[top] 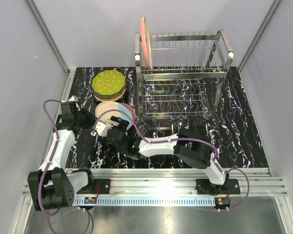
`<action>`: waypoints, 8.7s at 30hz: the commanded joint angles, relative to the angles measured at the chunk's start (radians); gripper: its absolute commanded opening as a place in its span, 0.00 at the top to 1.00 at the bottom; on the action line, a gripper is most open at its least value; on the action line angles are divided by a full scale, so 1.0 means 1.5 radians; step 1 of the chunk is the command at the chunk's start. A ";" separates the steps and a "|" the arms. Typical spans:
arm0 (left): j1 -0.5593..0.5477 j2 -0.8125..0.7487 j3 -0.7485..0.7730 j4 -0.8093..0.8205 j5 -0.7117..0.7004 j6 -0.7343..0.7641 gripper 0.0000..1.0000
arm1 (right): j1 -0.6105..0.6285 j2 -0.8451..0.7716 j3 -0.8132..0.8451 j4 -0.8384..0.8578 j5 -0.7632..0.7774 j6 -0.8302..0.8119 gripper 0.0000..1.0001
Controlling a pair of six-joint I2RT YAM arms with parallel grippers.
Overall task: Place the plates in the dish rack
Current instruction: Pass the plate from the left arm to the right, then insert the plate into the dish rack
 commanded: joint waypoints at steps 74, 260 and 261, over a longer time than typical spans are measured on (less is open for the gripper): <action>-0.008 -0.135 0.014 0.091 0.054 0.019 0.24 | 0.014 -0.047 -0.029 0.209 0.083 -0.163 1.00; 0.018 -0.073 0.021 0.059 0.056 0.005 0.15 | -0.331 -0.249 0.378 -0.072 -0.020 0.220 0.65; 0.019 -0.072 0.021 0.060 0.055 0.005 0.15 | -0.333 -0.248 0.380 -0.074 -0.021 0.222 0.64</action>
